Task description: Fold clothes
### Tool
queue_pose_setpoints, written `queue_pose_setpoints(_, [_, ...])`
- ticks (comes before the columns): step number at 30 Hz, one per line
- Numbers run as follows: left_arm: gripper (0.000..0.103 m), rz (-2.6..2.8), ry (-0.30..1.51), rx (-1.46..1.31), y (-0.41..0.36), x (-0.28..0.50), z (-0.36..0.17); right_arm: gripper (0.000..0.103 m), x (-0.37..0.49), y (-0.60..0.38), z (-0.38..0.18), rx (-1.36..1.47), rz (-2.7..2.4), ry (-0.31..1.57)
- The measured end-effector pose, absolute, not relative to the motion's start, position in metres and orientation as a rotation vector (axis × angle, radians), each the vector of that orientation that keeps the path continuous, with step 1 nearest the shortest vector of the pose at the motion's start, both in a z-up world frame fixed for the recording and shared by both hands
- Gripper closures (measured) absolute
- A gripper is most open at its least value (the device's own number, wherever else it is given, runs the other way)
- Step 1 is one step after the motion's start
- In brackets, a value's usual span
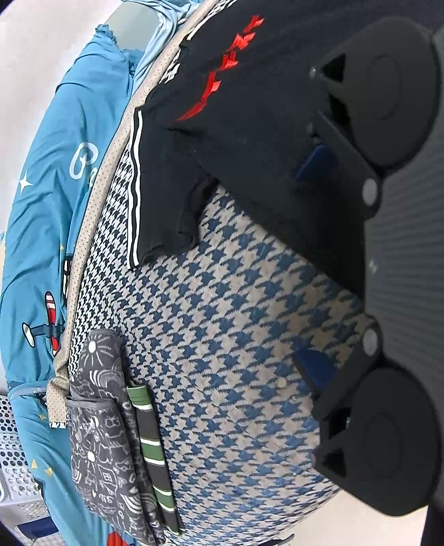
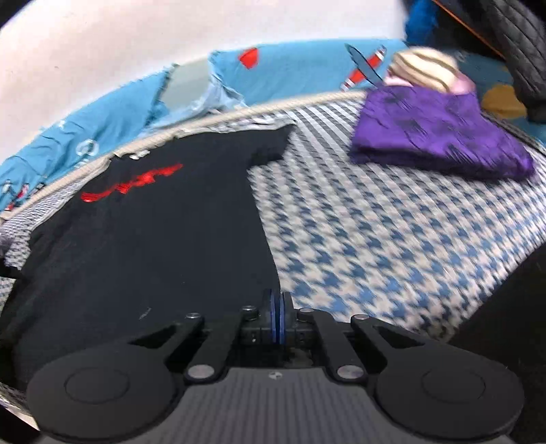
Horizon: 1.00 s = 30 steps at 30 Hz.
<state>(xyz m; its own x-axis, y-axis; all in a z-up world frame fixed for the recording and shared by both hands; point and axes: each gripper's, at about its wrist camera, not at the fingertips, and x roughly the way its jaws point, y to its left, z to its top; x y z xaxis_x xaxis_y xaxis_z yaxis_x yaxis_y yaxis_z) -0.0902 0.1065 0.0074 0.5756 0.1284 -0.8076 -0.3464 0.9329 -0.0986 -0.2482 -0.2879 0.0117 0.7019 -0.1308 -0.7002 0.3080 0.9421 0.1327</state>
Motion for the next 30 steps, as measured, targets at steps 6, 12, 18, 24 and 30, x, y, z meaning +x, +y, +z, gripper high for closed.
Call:
queue_pose_setpoints(6, [0.0, 0.266, 0.942, -0.25, 0.102, -0.09, 0.003, 0.101, -0.247, -0.287, 0.011, 0.211, -0.297, 0.756])
queue_pose_setpoints(12, [0.0, 0.243, 0.95, -0.217, 0.093, -0.089, 0.001, 0.1, -0.246, -0.292, 0.01, 0.234, -0.319, 0.773])
queue_pose_setpoints(18, [0.0, 0.215, 0.911, -0.165, 0.077, -0.088, 0.008, 0.091, -0.239, -0.301, 0.026, 0.316, -0.275, 0.714])
queue_pose_setpoints(24, [0.0, 0.158, 0.917, -0.135, 0.058, -0.081, 0.009, 0.086, -0.21, -0.307, 0.028, 0.328, -0.197, 0.727])
queue_pose_setpoints(30, [0.0, 0.09, 0.941, -0.117, 0.041, -0.068, 0.007, 0.081, -0.176, -0.308, 0.025, 0.312, -0.122, 0.748])
